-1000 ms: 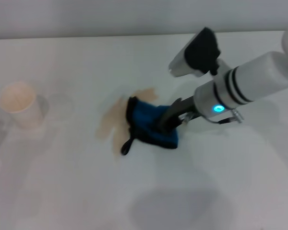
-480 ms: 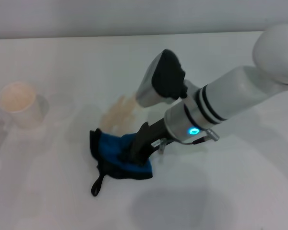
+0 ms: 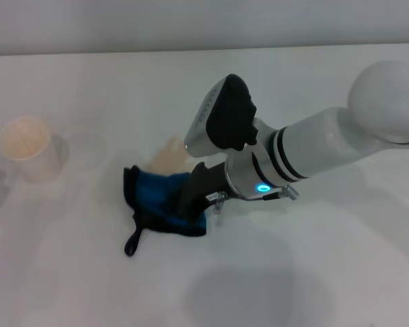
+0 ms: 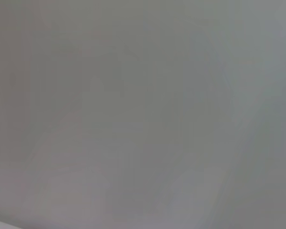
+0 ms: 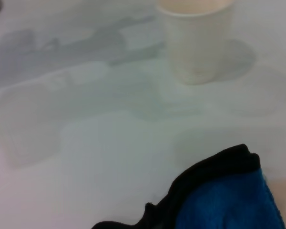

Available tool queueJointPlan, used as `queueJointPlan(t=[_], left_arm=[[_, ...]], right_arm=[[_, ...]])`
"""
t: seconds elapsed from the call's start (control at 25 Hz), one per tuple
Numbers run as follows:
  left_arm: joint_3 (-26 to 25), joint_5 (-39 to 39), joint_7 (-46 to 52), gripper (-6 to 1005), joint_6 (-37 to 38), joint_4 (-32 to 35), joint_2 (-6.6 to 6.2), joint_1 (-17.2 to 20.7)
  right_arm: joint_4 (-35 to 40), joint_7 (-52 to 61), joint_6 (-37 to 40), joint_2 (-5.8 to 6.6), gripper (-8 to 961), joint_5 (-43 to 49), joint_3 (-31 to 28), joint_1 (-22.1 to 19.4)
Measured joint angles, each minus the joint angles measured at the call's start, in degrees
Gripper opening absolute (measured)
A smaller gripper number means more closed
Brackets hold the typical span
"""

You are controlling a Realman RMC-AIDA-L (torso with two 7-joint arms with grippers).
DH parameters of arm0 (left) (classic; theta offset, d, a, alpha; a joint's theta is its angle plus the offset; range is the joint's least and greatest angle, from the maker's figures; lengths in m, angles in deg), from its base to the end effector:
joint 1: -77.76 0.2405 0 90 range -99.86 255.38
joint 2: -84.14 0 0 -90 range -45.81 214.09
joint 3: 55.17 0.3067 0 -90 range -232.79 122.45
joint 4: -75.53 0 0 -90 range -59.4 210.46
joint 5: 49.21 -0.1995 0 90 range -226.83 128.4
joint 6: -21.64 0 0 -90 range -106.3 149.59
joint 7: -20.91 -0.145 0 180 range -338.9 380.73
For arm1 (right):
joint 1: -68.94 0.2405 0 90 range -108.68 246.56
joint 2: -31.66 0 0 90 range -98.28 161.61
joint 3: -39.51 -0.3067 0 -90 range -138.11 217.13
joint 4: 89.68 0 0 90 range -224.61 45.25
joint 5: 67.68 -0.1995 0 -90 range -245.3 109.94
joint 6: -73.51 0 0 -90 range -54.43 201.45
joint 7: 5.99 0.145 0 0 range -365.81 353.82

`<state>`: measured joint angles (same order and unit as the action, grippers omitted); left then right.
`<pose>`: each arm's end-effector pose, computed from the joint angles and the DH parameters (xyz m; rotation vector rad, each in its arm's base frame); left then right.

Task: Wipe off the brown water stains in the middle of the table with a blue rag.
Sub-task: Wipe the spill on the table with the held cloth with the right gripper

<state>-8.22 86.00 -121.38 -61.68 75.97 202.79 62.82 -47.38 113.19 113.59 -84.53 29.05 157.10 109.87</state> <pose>-0.4039 0.2580 -0.0128 -1.5478 -0.8162 -0.9943 0.2217 0.3710 -0.1567 -2.8388 0.6156 -0.0543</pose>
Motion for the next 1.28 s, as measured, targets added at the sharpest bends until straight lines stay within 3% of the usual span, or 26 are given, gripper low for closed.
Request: queueJointPlan(t=[0.4,1.04,1.28], left_arm=[[-0.2,0.2,0.0,882,0.0,0.0,0.00,-0.2],[-0.2,0.3,0.0,882,0.1,0.0,0.00,-0.2],[-0.2,0.3,0.0,882,0.1,0.0,0.00,-0.2]], right_arm=[[-3.5,0.6,-9.8,0.00,102,-0.3,-2.0,-0.9],[-10.9,0.7,-18.0,0.07,102,-0.4,-14.8,-1.1],[-10.6,0.7,-17.0,0.01,102,-2.7,-13.0,-0.6]])
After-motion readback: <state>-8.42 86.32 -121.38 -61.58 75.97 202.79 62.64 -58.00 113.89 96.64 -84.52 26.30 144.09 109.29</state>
